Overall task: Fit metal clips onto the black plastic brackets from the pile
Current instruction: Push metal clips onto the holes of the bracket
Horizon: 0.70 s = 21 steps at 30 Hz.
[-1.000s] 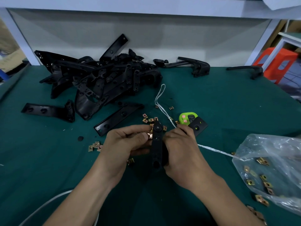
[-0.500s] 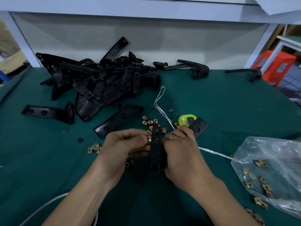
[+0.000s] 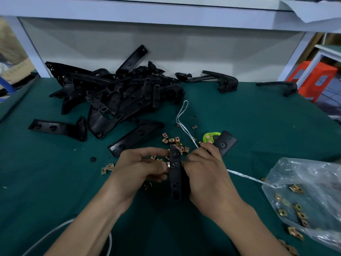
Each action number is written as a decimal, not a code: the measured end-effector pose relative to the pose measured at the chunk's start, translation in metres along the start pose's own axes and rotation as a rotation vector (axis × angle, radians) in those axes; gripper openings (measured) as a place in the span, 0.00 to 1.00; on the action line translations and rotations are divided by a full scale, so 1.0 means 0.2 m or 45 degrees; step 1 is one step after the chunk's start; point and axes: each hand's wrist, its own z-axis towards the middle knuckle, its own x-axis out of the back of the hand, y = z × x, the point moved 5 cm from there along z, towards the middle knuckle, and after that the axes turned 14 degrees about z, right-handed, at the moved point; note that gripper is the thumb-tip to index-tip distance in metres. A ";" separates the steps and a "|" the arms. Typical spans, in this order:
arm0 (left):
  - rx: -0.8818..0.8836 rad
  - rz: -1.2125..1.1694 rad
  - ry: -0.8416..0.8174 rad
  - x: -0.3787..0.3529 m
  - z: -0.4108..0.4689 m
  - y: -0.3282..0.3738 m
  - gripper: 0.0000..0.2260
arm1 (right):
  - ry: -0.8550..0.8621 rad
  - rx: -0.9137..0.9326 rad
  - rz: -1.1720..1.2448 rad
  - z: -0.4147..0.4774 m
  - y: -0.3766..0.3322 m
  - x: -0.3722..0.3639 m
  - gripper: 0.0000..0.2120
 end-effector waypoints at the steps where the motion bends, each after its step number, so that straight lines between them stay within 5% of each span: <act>1: 0.004 -0.003 -0.003 0.00 0.00 0.00 0.12 | 0.002 0.007 0.005 0.00 0.00 0.00 0.13; 10: 0.015 0.023 -0.030 0.01 0.00 -0.01 0.15 | -0.105 0.091 0.027 0.02 -0.02 0.01 0.22; 21: -0.008 0.078 -0.133 0.00 -0.01 0.00 0.20 | -0.198 0.095 -0.004 -0.01 -0.02 0.00 0.12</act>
